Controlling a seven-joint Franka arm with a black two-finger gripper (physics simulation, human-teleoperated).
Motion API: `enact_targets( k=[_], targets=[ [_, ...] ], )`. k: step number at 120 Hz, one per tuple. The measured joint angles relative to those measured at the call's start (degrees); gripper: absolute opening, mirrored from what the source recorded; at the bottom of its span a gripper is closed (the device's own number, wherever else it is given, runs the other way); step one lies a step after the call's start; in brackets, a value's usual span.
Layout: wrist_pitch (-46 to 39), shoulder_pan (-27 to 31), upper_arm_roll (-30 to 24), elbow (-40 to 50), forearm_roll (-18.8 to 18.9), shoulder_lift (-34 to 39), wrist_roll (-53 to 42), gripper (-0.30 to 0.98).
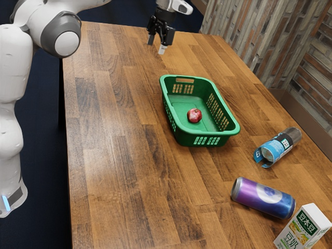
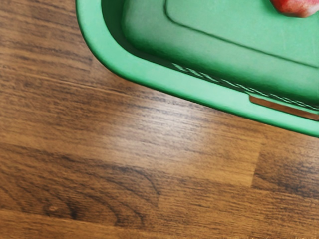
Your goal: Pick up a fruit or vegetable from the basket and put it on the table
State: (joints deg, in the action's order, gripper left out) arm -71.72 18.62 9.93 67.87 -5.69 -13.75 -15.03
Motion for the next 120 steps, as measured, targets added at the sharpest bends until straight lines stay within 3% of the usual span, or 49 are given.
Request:
enact_targets(
  k=[32, 43, 62, 75, 92, 120],
  targets=[
    [0.38, -0.13, -0.05, -0.38, 0.07, 0.15, -1.94, 0.69],
    [0.59, -1.57, -2.74, -5.85, 0.1, 8.6, -2.26, 0.69],
    [0.2, -8.91, -10.81, -7.42, -2.29, 13.74, -2.65, 0.69],
    [-2.17, -17.29, -10.82, -6.09, -3.42, 8.95, -2.93, 0.68],
    [-4.88, -3.33, -10.54, -0.69, -3.53, -0.22, -3.18, 0.68],
    [-10.52, -3.19, -11.08, 3.64, -1.62, -4.3, -3.31, 0.69]
  ],
)
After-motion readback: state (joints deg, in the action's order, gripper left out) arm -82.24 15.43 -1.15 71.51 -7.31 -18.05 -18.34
